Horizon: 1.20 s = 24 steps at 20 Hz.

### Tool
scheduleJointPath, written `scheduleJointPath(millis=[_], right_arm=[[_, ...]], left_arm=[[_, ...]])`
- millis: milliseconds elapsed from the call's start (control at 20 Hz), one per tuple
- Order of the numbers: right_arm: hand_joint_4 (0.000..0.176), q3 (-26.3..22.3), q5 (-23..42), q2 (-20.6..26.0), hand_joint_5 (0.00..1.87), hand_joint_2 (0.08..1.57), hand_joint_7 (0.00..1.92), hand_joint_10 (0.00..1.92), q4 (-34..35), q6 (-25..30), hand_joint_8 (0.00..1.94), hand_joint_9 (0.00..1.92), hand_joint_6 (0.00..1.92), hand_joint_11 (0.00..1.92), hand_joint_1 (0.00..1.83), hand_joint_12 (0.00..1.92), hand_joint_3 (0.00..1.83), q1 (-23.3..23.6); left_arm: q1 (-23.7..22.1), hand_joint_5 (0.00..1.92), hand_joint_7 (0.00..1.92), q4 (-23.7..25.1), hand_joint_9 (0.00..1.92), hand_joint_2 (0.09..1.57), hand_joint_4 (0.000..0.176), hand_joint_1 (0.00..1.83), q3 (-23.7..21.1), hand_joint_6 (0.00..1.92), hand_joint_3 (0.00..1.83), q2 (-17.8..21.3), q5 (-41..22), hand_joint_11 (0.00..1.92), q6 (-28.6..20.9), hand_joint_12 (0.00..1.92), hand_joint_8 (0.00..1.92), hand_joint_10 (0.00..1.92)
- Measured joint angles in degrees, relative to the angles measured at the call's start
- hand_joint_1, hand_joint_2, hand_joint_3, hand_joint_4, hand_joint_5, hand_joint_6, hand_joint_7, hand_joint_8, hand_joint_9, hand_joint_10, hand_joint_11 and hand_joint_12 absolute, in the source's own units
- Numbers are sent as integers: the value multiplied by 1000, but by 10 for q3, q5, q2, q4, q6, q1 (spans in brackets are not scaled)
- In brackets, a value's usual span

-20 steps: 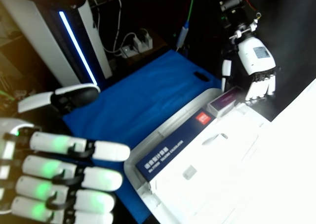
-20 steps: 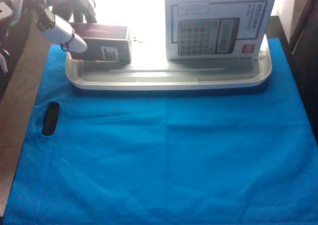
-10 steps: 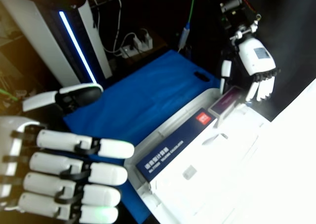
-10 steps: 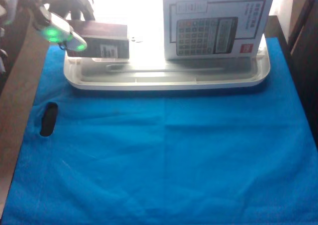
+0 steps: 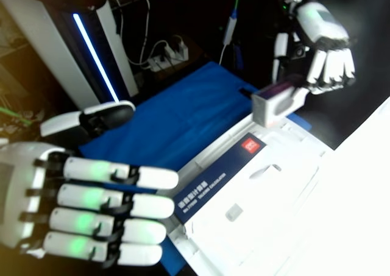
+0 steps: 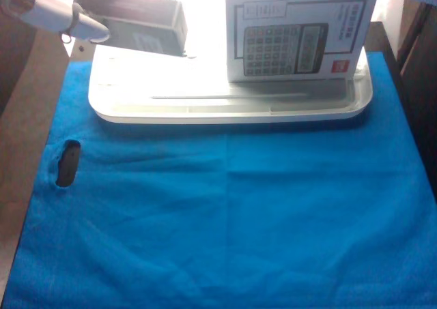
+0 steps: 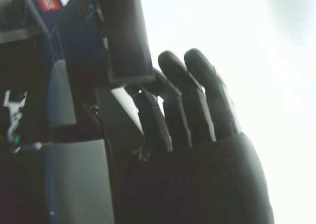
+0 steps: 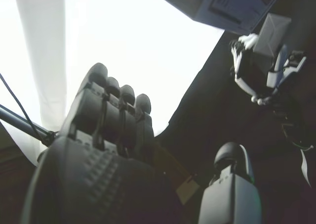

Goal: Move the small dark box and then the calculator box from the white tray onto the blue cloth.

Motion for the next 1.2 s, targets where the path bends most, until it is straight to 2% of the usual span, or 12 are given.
scheduleJointPath(millis=[150, 250, 350, 550, 650, 800, 850, 900, 1000, 1050, 1100, 1200], right_arm=[[0, 0, 0, 0, 340, 896, 311, 10, 0, 0, 5, 284, 0, 285, 320, 84, 0, 0], [0, 0, 0, -1, 328, 893, 283, 5, 0, 3, 2, 278, 2, 257, 298, 72, 0, 0], [0, 0, 0, -3, 333, 893, 274, 3, 0, 4, 0, 274, 4, 244, 301, 68, 0, 0], [0, 0, 0, -4, 329, 901, 220, 0, 0, 5, 0, 236, 1, 233, 309, 68, 2, 0], [0, 0, 1, -7, 346, 897, 225, 0, 3, 5, 2, 236, 6, 232, 317, 73, 0, 0], [0, 0, -1, -9, 348, 891, 246, 6, 0, 5, 7, 253, 3, 220, 314, 76, 0, 0], [0, 0, 0, -9, 343, 889, 247, 4, 0, 5, 7, 249, 1, 213, 316, 75, 0, 0], [0, 0, 0, -9, 347, 891, 266, 4, 0, 6, 13, 252, 2, 204, 323, 74, 0, 0], [0, 0, 0, -9, 390, 894, 331, 4, 2, 7, 8, 264, 5, 207, 315, 106, 0, 0], [0, 0, 0, -9, 404, 891, 352, 1, 1, 7, 3, 277, 3, 163, 312, 240, 1, 0], [0, 0, 0, -9, 409, 888, 355, 0, 2, 8, 2, 286, 1, 73, 313, 465, 0, 0], [0, 0, 0, -9, 392, 894, 349, 4, 1, 9, 3, 286, 0, 2, 260, 610, 0, 0]], left_arm=[[0, 1014, 649, 42, 498, 1203, 0, 1213, -37, 770, 0, 28, -27, 323, -11, 1545, 1583, 1429], [0, 1060, 690, 96, 559, 1179, 0, 1224, -43, 697, 1, 36, -43, 380, -66, 1604, 1529, 1340], [2, 1071, 682, 113, 559, 1178, 0, 1224, -60, 688, 0, 47, -52, 370, -72, 1625, 1528, 1351], [36, 1236, 802, 121, 681, 1117, 0, 1252, -91, 392, 0, 68, -83, 470, -75, 1604, 1387, 1309], [61, 1199, 783, 111, 541, 1127, 0, 1247, -100, 472, 0, 78, -87, 316, -75, 1642, 1409, 1429], [94, 1201, 839, 105, 559, 1110, 0, 1252, -106, 489, 0, 83, -90, 271, -75, 1777, 1339, 1347], [106, 1191, 838, 103, 553, 1113, 0, 1252, -108, 492, 0, 83, -87, 259, -75, 1855, 1359, 1414], [113, 1114, 822, 104, 544, 1138, 0, 1246, -108, 554, 2, 83, -85, 340, -75, 1908, 1443, 1664], [130, 1033, 811, 97, 551, 1158, 0, 1240, -108, 686, 1, 75, -83, 333, -75, 1920, 1479, 1647], [138, 998, 816, 95, 605, 1165, 0, 1239, -108, 724, 1, 71, -83, 436, -75, 1921, 1490, 1680], [151, 1025, 860, 93, 644, 1146, 0, 1248, -106, 688, 0, 62, -82, 425, -75, 1863, 1417, 1522], [167, 1090, 854, 86, 725, 1075, 0, 1199, -102, 734, 0, 48, -83, 580, -75, 1918, 1429, 1735]])
